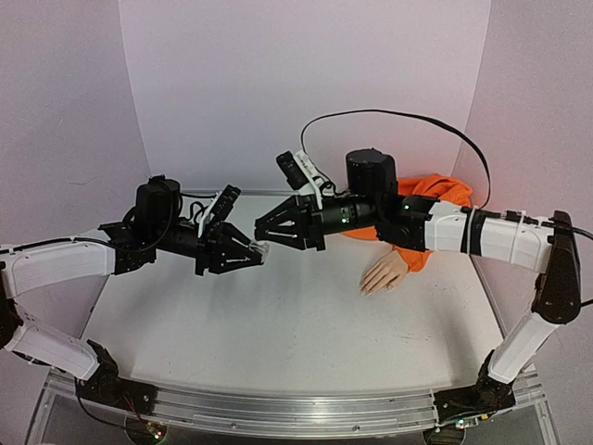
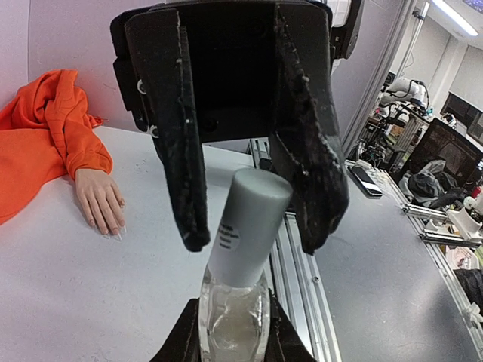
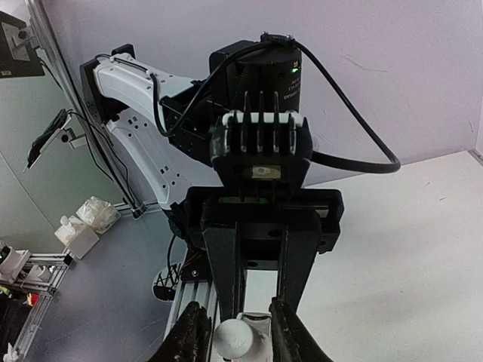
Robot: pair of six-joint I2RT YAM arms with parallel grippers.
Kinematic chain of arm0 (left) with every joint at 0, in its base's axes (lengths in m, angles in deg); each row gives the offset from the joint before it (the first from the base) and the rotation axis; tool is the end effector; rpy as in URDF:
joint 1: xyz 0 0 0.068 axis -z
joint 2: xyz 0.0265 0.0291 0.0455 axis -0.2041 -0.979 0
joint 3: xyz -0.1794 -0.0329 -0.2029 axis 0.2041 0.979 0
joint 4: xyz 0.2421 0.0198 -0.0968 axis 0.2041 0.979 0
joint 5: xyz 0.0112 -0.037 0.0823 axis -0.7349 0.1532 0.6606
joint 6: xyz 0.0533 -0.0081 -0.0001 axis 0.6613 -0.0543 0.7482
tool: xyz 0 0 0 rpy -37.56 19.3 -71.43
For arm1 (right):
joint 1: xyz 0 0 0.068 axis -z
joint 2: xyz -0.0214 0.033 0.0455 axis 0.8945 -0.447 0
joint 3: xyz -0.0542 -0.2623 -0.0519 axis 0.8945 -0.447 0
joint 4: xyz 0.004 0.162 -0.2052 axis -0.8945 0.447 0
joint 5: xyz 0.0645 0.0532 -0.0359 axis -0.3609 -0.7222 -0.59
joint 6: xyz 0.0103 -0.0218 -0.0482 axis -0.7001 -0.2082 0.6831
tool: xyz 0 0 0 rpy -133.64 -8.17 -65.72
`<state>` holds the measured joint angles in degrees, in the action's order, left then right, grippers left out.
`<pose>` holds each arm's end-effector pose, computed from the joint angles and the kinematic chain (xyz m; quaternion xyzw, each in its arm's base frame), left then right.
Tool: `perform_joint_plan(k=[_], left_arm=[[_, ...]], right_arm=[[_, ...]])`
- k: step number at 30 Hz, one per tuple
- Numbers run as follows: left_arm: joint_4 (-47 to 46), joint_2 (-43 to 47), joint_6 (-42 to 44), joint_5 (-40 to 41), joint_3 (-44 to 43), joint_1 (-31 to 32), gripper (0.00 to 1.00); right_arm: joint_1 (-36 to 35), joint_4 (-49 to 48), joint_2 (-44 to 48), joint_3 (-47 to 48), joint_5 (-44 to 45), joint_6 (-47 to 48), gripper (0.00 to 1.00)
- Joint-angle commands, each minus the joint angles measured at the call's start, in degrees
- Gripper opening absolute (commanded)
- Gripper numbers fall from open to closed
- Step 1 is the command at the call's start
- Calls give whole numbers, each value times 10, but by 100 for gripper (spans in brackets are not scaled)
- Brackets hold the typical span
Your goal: Paint the nails
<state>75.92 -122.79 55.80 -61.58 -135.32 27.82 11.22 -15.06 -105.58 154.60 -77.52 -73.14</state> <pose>0.1965 -0.2013 0.2976 0.5143 0.5523 -0.5335 0.3820 0.2177 0.3223 0.3706 -0.4964 0.4371 0.5691 0.4885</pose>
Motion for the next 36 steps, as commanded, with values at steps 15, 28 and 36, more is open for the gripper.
perform_joint_plan(k=[15,28,36], left_arm=[[-26,31,-2,29,-25,-2,0],[-90,121,26,390,63,-8,0],[-90,136,73,556,82,-8,0]], right_arm=[[-3,-89,-9,-25,-31,-47,0],[-66,-215,-85,-57,227,-173,0],[-164,-34,-187,94,539,-369,0]])
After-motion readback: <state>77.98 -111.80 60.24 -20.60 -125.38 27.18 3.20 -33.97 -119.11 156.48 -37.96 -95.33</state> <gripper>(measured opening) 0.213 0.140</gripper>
